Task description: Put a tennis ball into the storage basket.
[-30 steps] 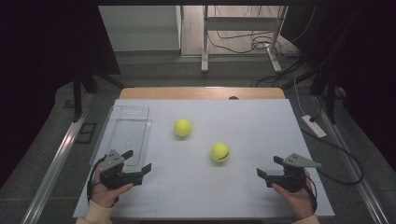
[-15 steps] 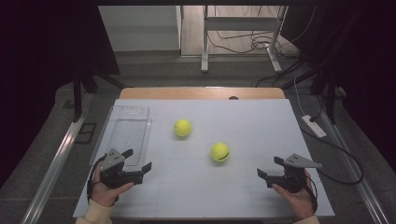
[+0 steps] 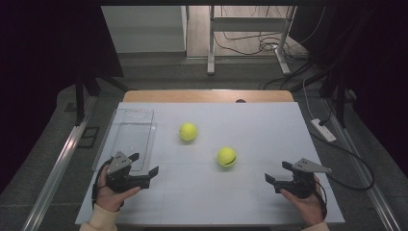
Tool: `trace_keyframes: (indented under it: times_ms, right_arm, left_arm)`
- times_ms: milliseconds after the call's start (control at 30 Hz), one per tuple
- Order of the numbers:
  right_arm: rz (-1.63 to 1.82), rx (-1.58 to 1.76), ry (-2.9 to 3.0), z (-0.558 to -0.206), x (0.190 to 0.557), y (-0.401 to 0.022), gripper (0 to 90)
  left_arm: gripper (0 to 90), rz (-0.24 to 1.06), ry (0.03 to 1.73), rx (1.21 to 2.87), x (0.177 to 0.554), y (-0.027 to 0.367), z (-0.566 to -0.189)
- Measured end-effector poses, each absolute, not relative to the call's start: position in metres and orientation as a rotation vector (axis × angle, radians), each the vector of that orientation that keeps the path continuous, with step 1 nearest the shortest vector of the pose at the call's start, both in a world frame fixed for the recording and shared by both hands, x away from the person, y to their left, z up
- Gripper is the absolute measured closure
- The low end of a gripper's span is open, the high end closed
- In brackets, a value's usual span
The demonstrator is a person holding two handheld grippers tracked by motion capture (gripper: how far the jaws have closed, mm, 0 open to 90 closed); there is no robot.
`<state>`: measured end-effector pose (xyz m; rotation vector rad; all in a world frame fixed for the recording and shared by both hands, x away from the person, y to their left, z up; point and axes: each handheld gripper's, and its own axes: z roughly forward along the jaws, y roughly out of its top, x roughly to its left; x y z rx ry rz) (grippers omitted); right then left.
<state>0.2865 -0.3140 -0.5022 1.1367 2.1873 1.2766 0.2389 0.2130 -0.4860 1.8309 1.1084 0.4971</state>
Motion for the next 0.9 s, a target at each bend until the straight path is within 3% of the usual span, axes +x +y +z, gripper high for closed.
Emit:
trace_keyframes:
  times_ms: [900]
  right_arm:
    - [1.274,1.145,2.185,-0.504,0.285,-0.314,11.6]
  left_arm:
    - [11.3,0.473,1.076,1.890,0.260,0.190,-0.470]
